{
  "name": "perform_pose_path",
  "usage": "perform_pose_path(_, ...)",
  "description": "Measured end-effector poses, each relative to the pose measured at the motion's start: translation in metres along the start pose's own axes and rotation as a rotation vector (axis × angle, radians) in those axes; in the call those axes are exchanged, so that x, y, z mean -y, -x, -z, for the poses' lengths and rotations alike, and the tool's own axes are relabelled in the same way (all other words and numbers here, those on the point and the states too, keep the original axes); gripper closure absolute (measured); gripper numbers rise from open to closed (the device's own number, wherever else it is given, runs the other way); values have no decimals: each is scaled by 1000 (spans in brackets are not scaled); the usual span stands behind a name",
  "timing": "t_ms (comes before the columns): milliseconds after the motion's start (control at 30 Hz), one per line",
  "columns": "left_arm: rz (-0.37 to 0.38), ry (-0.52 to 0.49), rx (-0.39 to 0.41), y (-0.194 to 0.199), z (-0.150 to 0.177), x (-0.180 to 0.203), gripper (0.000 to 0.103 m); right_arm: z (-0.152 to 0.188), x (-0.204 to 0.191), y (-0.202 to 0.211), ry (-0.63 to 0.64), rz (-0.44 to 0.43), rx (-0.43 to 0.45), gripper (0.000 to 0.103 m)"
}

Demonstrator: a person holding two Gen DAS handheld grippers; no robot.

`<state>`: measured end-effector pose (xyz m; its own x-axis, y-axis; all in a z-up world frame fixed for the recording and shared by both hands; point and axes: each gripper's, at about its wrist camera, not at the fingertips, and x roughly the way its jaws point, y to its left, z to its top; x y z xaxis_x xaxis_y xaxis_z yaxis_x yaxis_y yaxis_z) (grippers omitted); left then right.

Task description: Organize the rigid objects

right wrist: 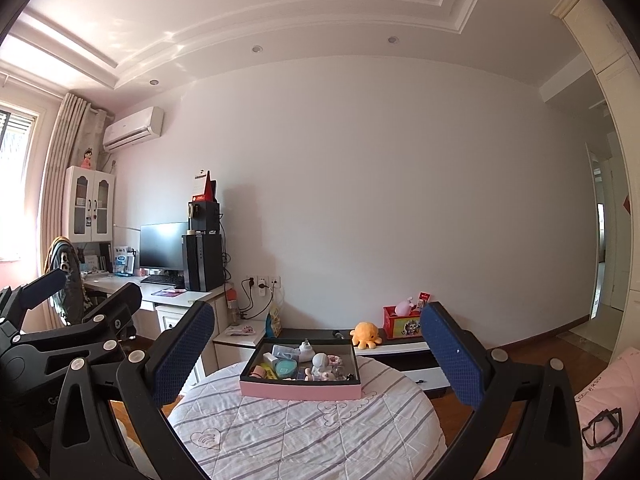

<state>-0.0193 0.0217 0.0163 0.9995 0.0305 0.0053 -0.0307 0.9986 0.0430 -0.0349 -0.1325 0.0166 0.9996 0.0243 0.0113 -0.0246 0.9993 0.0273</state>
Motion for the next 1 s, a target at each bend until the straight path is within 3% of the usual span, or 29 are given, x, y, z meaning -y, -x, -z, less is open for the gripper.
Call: perform_pose_path(1000, -17, -8, 11, -5, 5, 4, 0, 1, 1, -2, 2, -3, -19, 0)
